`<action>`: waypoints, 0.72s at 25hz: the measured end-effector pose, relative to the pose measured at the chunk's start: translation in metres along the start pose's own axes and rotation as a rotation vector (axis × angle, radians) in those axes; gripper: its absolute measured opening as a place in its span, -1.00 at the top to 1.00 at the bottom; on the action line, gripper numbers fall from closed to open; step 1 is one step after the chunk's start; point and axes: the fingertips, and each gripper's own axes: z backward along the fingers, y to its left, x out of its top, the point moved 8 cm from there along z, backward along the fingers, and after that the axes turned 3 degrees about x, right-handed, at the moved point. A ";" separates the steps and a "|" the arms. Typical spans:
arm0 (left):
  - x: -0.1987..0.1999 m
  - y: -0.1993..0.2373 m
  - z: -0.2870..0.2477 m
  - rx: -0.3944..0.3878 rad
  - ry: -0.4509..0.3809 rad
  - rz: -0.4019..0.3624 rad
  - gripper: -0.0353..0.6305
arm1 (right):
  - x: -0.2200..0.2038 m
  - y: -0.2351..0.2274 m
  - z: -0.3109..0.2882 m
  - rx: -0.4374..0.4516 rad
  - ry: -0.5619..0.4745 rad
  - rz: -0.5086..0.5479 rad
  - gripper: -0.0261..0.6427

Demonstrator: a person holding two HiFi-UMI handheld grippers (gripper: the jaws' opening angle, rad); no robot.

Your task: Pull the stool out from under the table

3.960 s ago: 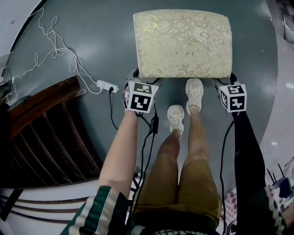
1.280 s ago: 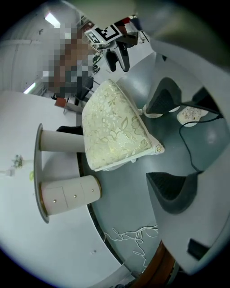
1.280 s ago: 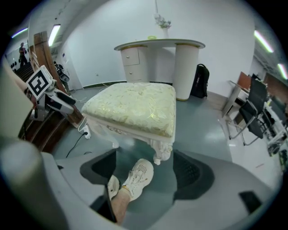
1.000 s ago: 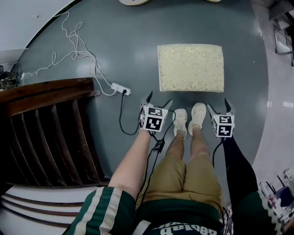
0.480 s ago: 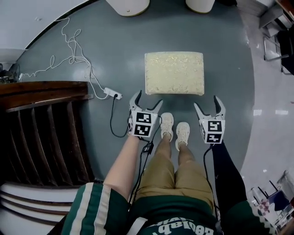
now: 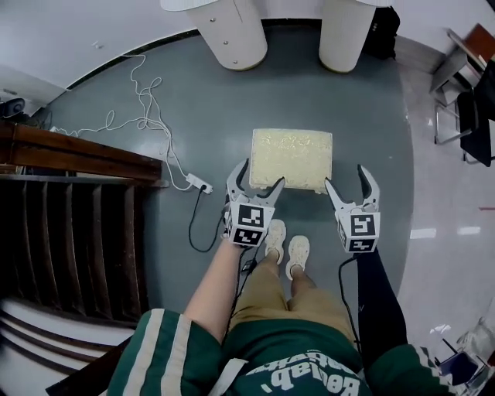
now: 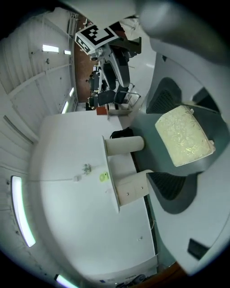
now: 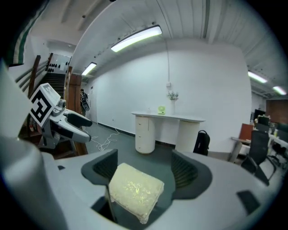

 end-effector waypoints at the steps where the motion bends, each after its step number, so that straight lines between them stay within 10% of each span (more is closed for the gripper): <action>1: 0.017 0.006 0.012 0.006 -0.017 -0.005 -0.33 | 0.019 -0.001 0.006 -0.003 -0.016 0.005 -0.22; 18: 0.206 0.049 0.153 0.035 -0.315 0.118 -0.33 | 0.227 0.011 0.083 0.025 -0.236 0.071 -0.22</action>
